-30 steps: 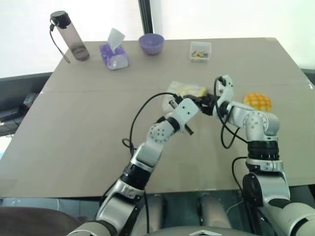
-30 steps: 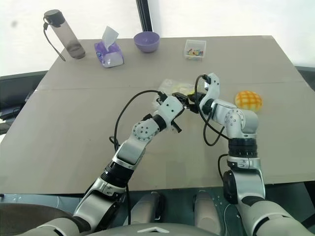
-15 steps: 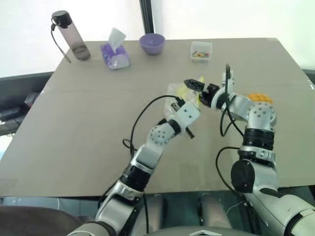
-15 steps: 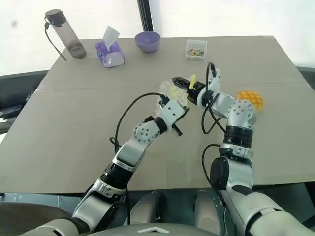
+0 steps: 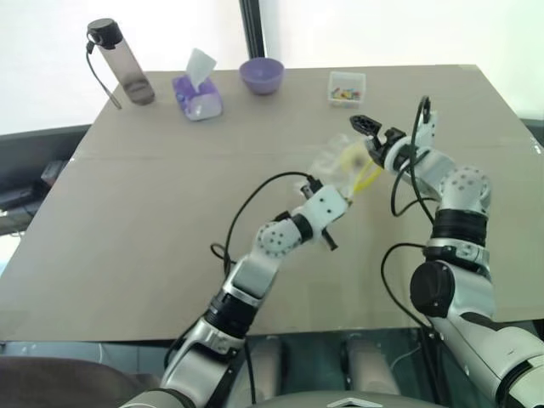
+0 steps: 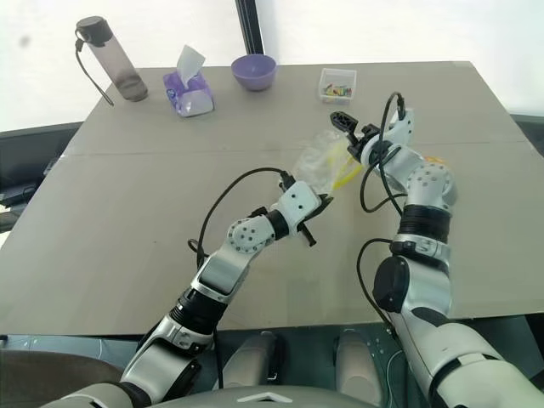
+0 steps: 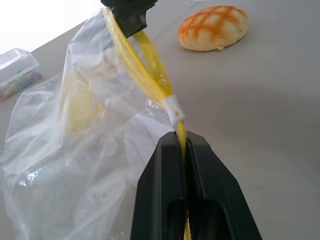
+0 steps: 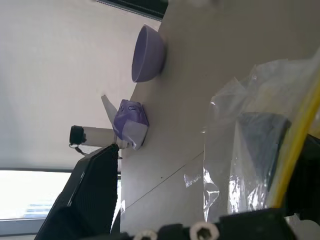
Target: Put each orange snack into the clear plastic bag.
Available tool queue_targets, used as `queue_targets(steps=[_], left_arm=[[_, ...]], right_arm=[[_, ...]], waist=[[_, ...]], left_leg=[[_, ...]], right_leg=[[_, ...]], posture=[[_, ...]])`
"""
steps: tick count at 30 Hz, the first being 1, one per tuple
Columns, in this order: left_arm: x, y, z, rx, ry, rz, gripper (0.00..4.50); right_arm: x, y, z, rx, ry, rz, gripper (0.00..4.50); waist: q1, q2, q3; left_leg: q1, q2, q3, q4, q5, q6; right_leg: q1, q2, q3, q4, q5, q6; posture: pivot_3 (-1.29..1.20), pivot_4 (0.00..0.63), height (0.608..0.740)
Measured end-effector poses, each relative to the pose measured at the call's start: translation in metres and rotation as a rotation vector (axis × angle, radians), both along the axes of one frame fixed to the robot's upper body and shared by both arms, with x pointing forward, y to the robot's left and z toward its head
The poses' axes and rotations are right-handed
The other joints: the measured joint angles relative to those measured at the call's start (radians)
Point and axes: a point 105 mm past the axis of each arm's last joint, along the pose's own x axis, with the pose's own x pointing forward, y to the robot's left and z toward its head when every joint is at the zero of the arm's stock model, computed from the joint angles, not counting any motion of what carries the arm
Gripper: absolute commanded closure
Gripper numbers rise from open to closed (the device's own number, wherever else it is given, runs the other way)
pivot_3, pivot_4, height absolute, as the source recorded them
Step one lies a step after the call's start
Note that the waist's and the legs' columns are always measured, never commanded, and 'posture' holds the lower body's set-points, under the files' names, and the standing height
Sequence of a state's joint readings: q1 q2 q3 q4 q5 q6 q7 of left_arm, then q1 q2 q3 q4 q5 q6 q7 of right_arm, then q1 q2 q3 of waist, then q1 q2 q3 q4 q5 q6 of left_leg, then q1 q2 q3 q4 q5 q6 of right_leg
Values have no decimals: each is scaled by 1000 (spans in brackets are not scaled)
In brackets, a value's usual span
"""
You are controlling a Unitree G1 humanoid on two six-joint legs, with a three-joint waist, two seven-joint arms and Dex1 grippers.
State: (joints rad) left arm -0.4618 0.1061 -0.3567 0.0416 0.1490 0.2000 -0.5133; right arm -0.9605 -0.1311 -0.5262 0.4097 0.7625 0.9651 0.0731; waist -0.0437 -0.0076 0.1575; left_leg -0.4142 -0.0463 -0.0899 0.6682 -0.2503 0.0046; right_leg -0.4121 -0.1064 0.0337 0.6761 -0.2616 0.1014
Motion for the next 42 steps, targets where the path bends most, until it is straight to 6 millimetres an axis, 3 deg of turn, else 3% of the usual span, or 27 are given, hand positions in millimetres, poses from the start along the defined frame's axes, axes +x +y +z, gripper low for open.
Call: queue_targets(steps=[3, 8, 20, 26, 36, 42], left_arm=[[5, 1, 10, -59, 4, 22, 4500], [11, 6, 23, -93, -15, 33, 4500], [12, 8, 27, -103, -26, 22, 4500], [13, 7, 29, -103, -33, 18, 4500], [13, 7, 30, -102, -37, 16, 4500], [13, 7, 30, -102, -38, 16, 4500]], right_arm=[[-12, 9, 2, -77, -64, 95, 187], [-33, 18, -22, -140, -76, 222, 187], [-62, -1, -25, -258, -278, 364, 187], [-63, -6, -28, -319, -326, 381, 187], [-56, -30, -41, -355, -301, 352, 187], [-57, -32, -40, -351, -302, 361, 187]], waist=[[-1, 0, 0], [1, 0, 0], [2, 0, 0], [4, 0, 0], [6, 0, 0], [6, 0, 0]], left_leg=[[0, 0, 0, 0, 0, 0], [0, 0, -1, 0, 0, 0], [0, 0, -1, 0, 0, 0], [0, 0, -1, 0, 0, 0], [0, 0, -1, 0, 0, 0], [0, 0, -2, 0, 0, 0]], right_leg=[[0, 0, 0, 0, 0, 0], [0, 0, 0, 0, 0, 0], [1, 0, 0, -2, 0, 0], [1, 0, 0, -2, 0, 0], [1, 0, 0, -3, 0, 0], [1, 0, 0, -3, 0, 0]], posture=[[0, 150, 740], [0, 150, 740], [0, 150, 740], [0, 150, 740], [0, 150, 740], [0, 150, 740]])
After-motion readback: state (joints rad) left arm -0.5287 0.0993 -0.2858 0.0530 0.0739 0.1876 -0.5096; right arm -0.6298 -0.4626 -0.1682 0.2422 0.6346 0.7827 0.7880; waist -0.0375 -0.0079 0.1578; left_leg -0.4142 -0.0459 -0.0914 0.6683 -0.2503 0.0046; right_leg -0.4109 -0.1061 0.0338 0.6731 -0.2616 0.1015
